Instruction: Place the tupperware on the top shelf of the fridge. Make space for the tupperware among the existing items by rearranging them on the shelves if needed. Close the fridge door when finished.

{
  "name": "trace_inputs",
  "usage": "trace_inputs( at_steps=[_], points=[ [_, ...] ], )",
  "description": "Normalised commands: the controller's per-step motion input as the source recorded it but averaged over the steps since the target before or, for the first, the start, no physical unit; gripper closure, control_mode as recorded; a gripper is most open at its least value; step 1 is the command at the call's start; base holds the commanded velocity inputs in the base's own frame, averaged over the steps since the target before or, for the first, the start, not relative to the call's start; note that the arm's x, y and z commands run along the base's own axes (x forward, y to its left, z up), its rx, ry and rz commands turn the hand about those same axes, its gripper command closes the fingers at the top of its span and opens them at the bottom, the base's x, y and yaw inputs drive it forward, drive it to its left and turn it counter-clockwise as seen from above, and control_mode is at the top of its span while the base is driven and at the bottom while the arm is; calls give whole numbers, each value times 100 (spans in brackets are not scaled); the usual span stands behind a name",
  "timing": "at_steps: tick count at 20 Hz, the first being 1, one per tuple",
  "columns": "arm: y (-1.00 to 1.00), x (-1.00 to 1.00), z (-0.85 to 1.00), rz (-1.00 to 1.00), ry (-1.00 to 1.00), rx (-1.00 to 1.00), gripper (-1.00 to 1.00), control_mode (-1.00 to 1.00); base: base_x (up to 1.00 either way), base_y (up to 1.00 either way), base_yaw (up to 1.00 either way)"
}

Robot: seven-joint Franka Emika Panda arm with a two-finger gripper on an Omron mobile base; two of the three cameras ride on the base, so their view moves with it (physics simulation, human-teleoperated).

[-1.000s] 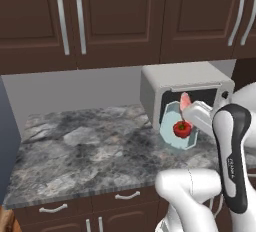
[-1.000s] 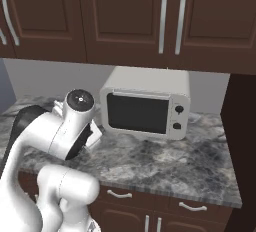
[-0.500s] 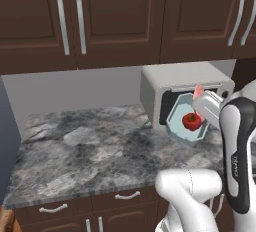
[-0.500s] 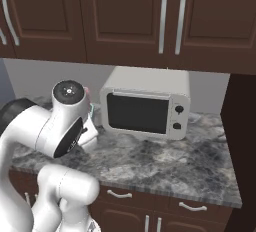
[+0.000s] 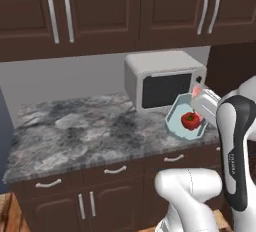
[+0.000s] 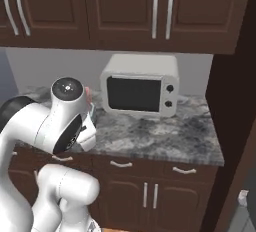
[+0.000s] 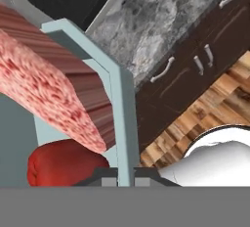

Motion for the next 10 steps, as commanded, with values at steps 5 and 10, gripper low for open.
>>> trace_inputs(
  at_steps=[5,10],
  points=[
    [0,0,0,0,0,0,100,100,-68,-7,-69],
    [0,0,0,0,0,0,100,100,-37,-16,-71]
  ],
)
